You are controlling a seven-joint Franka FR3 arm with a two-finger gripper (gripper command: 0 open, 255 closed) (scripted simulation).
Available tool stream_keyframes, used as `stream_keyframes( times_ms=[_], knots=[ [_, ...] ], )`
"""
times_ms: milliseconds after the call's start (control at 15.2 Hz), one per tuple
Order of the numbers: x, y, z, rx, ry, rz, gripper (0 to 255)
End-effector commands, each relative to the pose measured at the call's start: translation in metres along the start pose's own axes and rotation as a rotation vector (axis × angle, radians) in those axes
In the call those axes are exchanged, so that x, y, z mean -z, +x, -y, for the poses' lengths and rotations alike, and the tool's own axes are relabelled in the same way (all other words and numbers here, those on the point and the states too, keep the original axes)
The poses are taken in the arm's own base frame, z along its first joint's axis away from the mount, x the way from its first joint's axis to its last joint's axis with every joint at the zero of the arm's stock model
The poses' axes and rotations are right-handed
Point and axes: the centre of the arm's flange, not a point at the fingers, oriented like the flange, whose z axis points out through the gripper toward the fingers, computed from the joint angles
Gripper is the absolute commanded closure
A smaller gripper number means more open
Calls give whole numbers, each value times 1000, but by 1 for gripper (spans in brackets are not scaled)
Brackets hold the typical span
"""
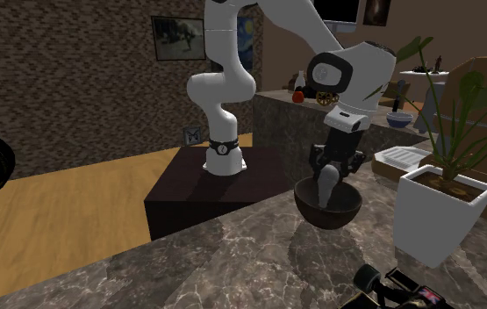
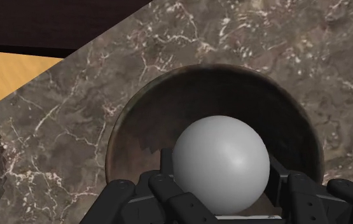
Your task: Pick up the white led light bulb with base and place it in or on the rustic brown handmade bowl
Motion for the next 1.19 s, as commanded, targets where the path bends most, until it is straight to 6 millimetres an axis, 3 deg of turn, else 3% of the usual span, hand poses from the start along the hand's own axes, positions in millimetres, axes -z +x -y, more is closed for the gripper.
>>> stream_keyframes(
  times_ms=[0,330,594,1122],
  knots=[
    [0,0,0,0,0,0,0],
    [0,0,0,0,0,0,0],
    [50,0,0,0,0,0,0],
    [50,0,0,0,0,0,0]
  ],
)
